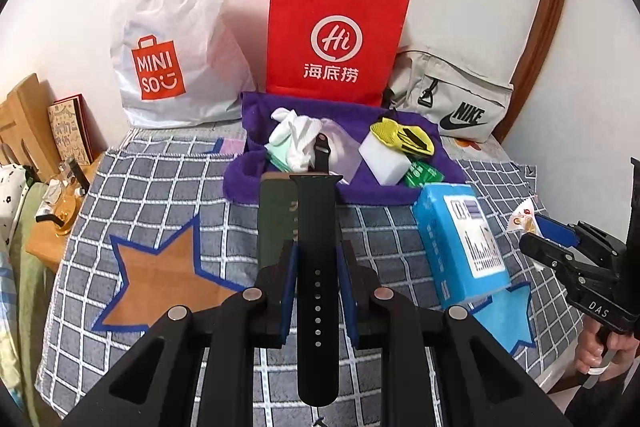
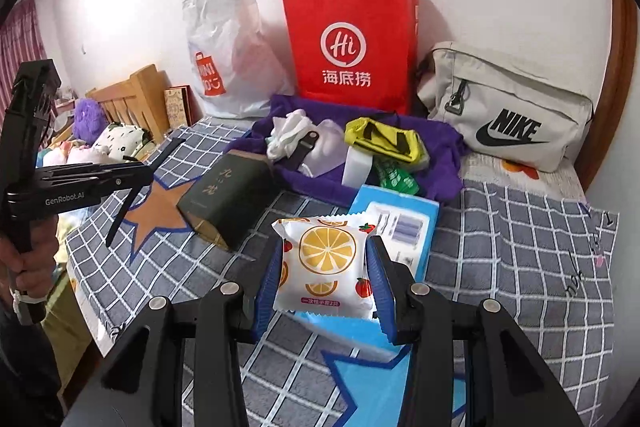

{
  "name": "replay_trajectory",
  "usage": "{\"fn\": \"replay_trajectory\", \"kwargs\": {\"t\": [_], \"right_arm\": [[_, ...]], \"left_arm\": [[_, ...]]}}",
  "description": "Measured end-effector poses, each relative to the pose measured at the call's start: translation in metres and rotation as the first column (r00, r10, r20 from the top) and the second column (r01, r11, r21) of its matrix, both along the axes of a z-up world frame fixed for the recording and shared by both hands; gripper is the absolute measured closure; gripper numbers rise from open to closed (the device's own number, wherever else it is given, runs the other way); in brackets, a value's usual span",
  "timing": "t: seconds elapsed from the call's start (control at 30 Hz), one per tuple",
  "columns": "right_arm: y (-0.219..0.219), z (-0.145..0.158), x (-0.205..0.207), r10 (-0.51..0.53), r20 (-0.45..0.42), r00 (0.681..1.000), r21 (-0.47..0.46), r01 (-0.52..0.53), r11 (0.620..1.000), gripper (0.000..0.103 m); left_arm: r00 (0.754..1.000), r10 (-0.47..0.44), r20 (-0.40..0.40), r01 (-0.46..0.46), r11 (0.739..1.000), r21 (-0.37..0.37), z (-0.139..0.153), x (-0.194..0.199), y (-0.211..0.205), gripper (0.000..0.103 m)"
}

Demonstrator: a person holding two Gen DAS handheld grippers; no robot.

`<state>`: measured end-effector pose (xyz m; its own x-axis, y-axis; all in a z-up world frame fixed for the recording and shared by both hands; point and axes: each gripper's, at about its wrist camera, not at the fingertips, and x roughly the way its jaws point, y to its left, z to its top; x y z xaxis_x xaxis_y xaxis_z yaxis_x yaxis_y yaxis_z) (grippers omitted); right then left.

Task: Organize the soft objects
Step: 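Lift and carry the snack packet with the right gripper over the purple towel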

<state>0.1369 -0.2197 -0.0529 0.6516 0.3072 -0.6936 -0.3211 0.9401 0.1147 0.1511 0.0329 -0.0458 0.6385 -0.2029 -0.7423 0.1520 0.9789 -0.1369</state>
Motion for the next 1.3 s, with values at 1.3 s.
{"fn": "replay_trajectory", "kwargs": {"t": [1.3], "right_arm": [[-0.022,0.006,0.163,-0.063,-0.01,0.998,0.031,0.063,0.997,0.061]], "left_arm": [[1.0,0.017,-0.015,-0.017,1.0,0.006,0.003,0.136,-0.014,0.083]]}}
